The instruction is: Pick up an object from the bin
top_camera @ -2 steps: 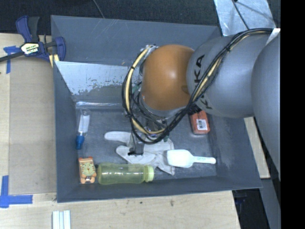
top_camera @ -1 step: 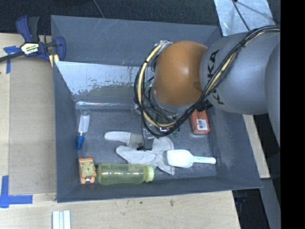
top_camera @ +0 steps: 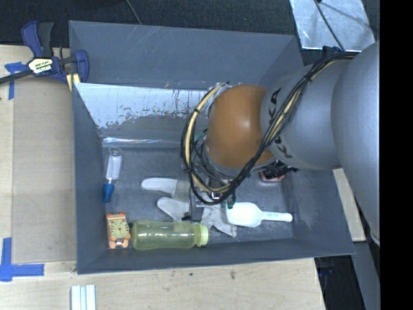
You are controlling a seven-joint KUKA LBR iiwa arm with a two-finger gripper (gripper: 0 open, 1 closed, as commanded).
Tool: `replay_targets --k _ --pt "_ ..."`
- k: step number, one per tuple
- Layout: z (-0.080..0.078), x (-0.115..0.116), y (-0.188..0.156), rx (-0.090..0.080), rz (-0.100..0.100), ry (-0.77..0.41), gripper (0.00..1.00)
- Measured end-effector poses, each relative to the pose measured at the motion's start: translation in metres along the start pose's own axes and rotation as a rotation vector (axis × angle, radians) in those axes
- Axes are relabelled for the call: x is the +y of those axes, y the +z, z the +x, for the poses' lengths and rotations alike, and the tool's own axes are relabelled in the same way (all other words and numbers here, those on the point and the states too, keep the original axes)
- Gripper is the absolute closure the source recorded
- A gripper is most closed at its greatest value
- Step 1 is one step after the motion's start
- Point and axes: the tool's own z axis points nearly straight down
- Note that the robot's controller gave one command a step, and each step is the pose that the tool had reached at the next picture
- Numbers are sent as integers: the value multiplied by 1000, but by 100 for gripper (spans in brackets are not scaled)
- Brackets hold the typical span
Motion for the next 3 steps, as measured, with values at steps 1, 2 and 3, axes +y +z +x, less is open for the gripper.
replay_targets --k 1,2,3 --pt "-13 7 25 -1 -1 45 100" --pt "-13 7 25 0 -2 45 100" --pt "8 21 -114 2 -1 94 100"
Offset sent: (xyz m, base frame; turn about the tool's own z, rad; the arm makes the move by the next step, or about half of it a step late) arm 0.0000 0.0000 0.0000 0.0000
